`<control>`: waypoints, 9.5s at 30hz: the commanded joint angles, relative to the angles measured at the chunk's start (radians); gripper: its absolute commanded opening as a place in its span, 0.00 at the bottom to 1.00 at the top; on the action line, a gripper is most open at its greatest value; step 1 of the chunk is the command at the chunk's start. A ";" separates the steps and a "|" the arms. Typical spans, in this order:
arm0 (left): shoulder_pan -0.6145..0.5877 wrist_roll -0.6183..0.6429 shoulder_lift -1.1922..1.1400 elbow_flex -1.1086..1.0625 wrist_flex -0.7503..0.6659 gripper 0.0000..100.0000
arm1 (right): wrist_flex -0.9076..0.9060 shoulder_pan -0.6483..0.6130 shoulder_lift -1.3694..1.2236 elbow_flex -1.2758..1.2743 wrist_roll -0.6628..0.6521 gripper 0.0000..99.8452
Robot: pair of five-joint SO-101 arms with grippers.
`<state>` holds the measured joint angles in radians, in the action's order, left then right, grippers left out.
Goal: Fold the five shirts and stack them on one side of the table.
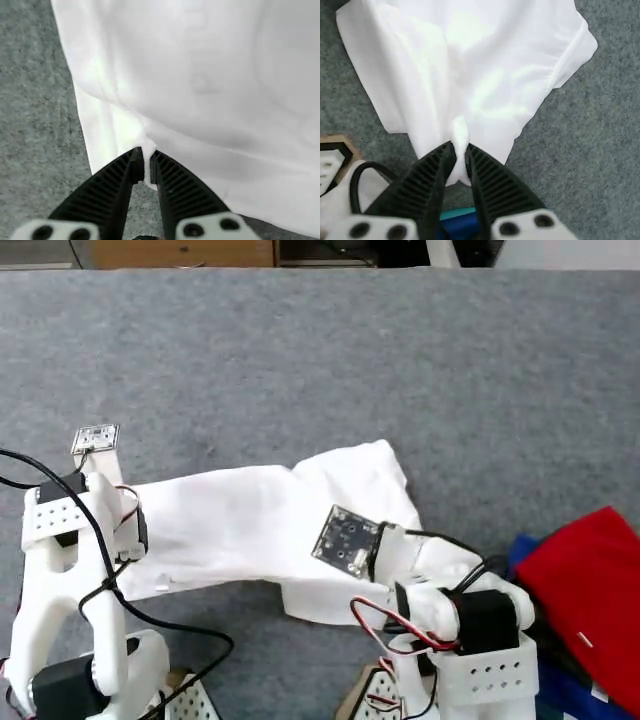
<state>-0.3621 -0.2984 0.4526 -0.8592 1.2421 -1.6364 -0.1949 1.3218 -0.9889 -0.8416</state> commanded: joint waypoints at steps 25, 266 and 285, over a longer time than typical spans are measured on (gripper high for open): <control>0.126 0.373 0.010 0.328 -0.006 0.02 | 0.683 0.010 -0.246 0.008 0.227 0.07; -0.106 0.097 -0.005 0.087 0.069 0.11 | 0.249 -0.384 -1.319 0.364 0.147 0.03; -0.109 0.169 -0.005 0.126 0.037 0.11 | 0.193 -0.199 -1.337 0.886 0.149 0.03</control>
<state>-0.4634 -0.1665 0.4189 -0.7917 1.3065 -1.4400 -0.4511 -0.0407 -0.2555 -0.6928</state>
